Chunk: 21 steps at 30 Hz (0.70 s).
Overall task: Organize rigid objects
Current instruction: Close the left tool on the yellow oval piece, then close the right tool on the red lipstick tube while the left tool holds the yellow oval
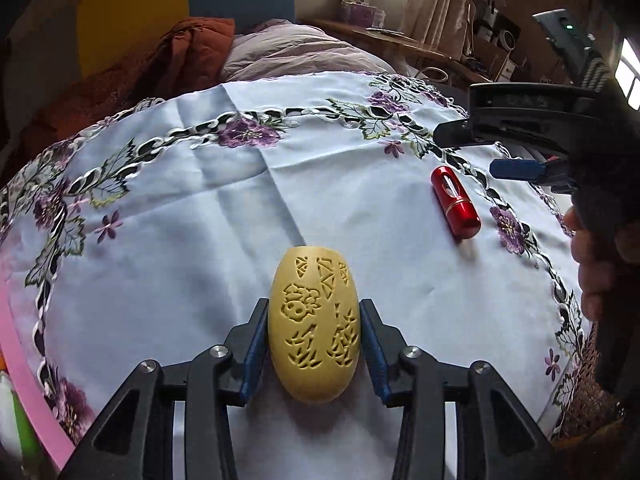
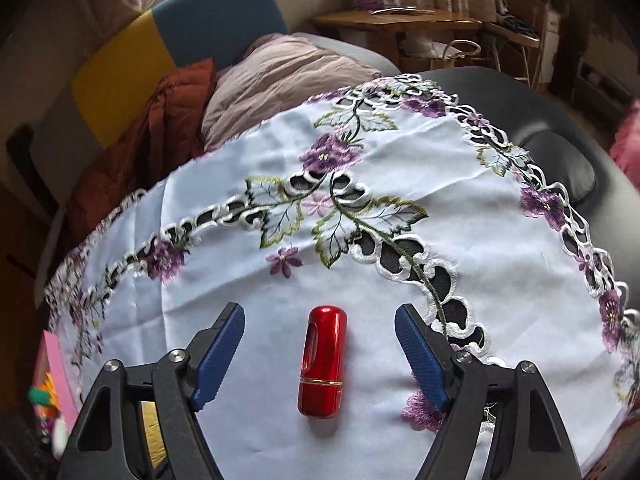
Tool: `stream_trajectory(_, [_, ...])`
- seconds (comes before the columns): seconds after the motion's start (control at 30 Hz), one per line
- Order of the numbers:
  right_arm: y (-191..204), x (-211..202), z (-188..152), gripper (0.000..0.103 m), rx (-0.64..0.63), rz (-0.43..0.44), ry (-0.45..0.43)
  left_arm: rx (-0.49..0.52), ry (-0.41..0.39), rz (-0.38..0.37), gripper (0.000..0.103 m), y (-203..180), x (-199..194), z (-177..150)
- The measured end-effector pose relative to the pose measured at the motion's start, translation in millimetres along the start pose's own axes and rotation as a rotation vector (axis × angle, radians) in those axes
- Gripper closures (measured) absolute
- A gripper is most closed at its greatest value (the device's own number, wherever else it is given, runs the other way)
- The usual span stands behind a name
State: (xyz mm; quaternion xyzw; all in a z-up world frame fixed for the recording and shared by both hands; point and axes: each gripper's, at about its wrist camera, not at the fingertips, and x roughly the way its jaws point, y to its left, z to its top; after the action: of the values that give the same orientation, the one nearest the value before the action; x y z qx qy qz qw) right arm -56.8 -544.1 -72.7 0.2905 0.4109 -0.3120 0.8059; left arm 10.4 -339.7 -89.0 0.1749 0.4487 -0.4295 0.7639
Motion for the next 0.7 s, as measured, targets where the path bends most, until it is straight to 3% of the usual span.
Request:
stream_trajectory(0.2, [12, 19, -6, 0.024, -0.093, -0.081, 0.057, -0.018, -0.032, 0.024, 0.060, 7, -20, -32])
stream_trajectory(0.33, [25, 39, -18, 0.027, -0.195, -0.127, 0.144, -0.013, -0.035, 0.038, 0.060, 4, -17, -33])
stream_trajectory(0.37, [28, 42, -21, 0.036, -0.221, -0.134, 0.162, -0.023, -0.037, 0.035, 0.060, 4, -17, -34])
stream_trajectory(0.4, [34, 39, -24, 0.064, -0.259, -0.136, 0.143, -0.032, -0.038, 0.029, 0.060, 5, -16, -34])
stream_trajectory(0.43, [38, 37, -25, 0.077, -0.285, -0.138, 0.131, -0.039, -0.039, 0.025, 0.060, 6, -16, -34])
stream_trajectory(0.7, [35, 39, -25, 0.076, -0.248, -0.081, 0.165, -0.041, -0.077, 0.027, 0.060, 6, -17, -39])
